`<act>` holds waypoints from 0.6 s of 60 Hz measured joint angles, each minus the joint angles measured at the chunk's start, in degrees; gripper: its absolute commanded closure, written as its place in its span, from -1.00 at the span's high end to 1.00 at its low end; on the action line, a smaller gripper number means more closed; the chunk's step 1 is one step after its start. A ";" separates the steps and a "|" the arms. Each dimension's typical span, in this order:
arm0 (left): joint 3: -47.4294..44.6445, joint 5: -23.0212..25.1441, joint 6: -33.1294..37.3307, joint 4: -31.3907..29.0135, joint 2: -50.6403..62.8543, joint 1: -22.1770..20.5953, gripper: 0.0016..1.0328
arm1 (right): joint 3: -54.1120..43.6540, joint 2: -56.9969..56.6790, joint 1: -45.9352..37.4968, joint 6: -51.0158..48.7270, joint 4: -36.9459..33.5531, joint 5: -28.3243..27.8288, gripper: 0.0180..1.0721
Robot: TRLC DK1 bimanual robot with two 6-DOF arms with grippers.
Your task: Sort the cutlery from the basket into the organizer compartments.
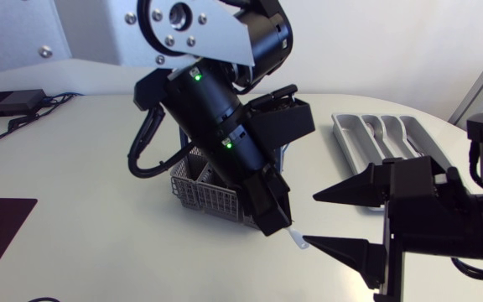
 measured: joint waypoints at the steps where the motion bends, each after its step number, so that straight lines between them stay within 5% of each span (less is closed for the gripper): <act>1: 0.02 0.28 0.00 0.00 0.09 0.00 -0.95 | -0.04 0.00 0.13 0.00 0.09 0.00 0.39; 7: 0.57 1.38 0.20 -0.02 0.26 0.00 -0.95 | -0.70 0.37 0.83 0.00 0.55 0.00 0.34; 36: 2.21 2.82 0.20 0.00 0.26 0.00 -0.95 | -1.64 2.05 2.91 0.87 1.68 0.02 -0.51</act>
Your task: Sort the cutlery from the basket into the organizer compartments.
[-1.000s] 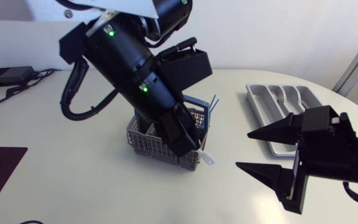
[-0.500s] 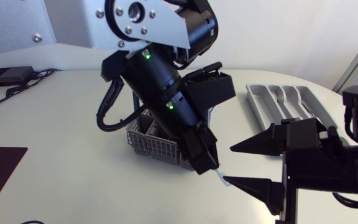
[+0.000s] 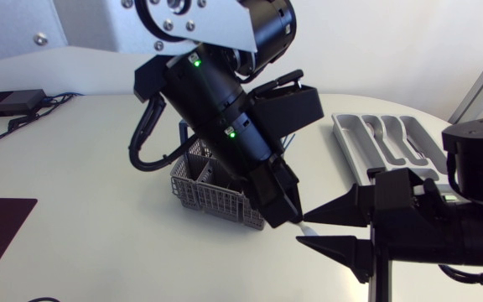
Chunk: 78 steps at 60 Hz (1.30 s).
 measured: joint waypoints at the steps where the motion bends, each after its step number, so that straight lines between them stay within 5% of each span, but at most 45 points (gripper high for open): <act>1: 0.02 0.00 -0.02 0.00 0.00 0.00 -0.95 | 0.00 0.15 0.00 0.00 0.00 0.00 -0.55; 21: 0.37 0.61 -0.02 -0.20 0.11 0.00 -0.89 | 0.00 1.07 0.33 0.17 0.42 0.00 -0.89; 26: 0.61 0.61 0.00 -0.37 0.26 0.02 -0.34 | 0.00 1.33 0.55 0.15 0.35 -0.15 -0.89; 30: 1.38 0.59 -0.02 0.24 0.68 0.20 -0.27 | 0.00 1.49 0.70 0.22 0.17 -0.26 -0.89; 40: 2.47 0.63 -0.15 0.42 0.90 0.52 0.90 | 0.00 2.03 0.04 0.44 -0.55 0.44 -0.89; 58: 3.80 0.50 -5.92 6.16 0.83 7.28 0.91 | 0.00 2.21 -8.15 -1.92 -3.34 0.59 -0.89; 72: 0.85 -17.53 -9.57 14.03 -2.27 8.98 0.91 | 0.57 5.31 -28.87 -12.46 -5.20 -5.73 -0.89; 78: -0.22 -19.82 -10.43 14.91 -3.28 10.23 0.91 | 1.68 9.64 -37.70 -18.18 -5.64 -9.29 -0.89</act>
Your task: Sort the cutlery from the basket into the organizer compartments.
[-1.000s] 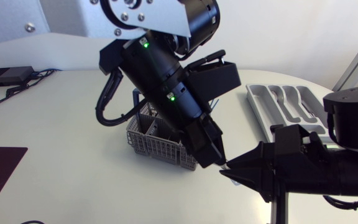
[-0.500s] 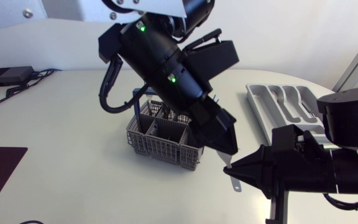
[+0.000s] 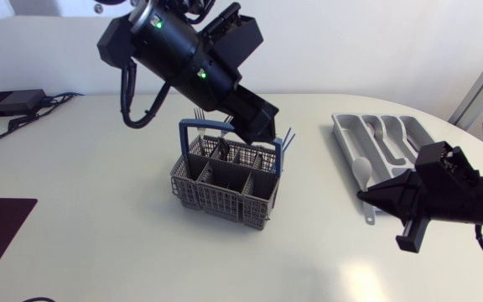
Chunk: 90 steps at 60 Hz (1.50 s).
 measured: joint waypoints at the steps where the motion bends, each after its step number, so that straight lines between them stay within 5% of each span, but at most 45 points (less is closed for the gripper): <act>1: -0.35 -0.13 0.00 0.20 -0.15 0.42 0.91 | 0.39 1.29 -2.10 -1.49 0.00 -0.61 -0.89; 26: -9.31 -6.27 -0.15 4.02 -4.11 4.57 0.91 | 5.22 18.03 -21.70 -20.06 3.80 -3.89 -0.89; 46: -15.63 -8.39 -0.13 6.36 -6.84 7.48 0.91 | 20.52 37.70 -34.07 -34.03 5.33 -4.17 -0.89; 67: -22.32 -15.28 -0.15 10.54 -10.95 7.34 0.91 | 26.95 52.30 -37.73 -46.05 13.22 0.42 -0.89; 90: -27.28 -15.93 -0.15 10.99 -15.69 8.24 0.91 | 25.81 57.31 -37.77 -54.23 17.31 8.52 -0.76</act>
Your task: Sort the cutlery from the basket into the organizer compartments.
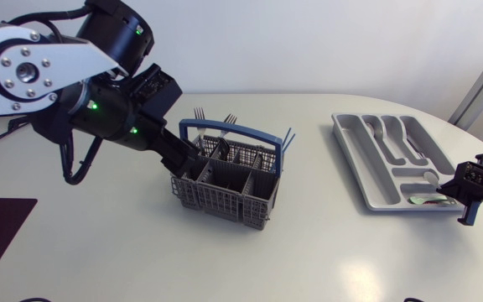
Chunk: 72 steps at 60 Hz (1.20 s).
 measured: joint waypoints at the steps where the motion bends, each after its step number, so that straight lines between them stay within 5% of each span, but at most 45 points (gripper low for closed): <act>1: -0.13 0.00 0.00 0.09 -0.09 0.00 0.91 | -0.22 0.00 0.00 -0.28 0.04 0.17 -0.71; 5: -0.72 0.00 0.00 0.26 -0.52 0.04 0.91 | -0.96 -0.13 0.07 -1.11 0.48 1.01 -0.49; 12: -1.92 -0.20 0.00 0.26 -1.25 0.22 0.91 | -2.54 -0.55 0.07 -1.22 1.16 1.46 -0.41; 28: -6.54 -0.59 0.02 0.98 -5.66 2.03 0.91 | -5.42 -8.28 0.44 1.16 1.38 1.42 0.42; 49: -15.54 -0.04 0.90 6.62 -9.14 6.60 0.87 | -8.09 -26.56 11.72 19.78 -6.16 -3.76 0.42; 72: -20.74 8.98 5.44 11.23 -9.14 12.39 0.68 | -12.37 -30.14 37.24 51.65 2.54 2.14 0.41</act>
